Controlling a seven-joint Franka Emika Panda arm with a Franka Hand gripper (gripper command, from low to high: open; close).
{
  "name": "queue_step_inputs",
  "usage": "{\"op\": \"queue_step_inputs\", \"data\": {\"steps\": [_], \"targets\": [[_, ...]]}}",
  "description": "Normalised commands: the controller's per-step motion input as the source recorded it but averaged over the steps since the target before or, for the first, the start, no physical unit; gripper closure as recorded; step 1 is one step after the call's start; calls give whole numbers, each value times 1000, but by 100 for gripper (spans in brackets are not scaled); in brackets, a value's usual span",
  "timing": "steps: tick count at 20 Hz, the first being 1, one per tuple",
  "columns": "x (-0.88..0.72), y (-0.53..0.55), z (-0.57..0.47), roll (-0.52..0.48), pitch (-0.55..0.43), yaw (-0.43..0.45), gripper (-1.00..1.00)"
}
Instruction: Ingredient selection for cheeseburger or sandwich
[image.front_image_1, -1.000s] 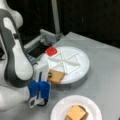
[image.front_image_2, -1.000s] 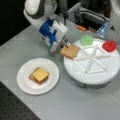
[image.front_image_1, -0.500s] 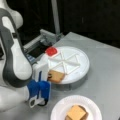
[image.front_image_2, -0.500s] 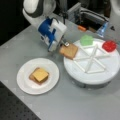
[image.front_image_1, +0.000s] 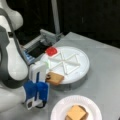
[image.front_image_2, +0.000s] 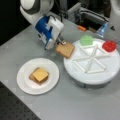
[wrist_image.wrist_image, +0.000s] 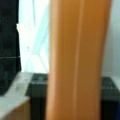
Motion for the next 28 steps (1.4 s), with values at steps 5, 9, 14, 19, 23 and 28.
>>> {"op": "queue_step_inputs", "data": {"steps": [5,9,14,19,23,28], "targets": [[470,-91,211,67,167,262,100],[504,-128,205,35,172,280,100],[458,-219,113,9,210,327,100],[631,-226,145,-47,227,352,100],[717,-252,118,-58,251,379,100],[790,-265,17,-108,244,369,100]]}}
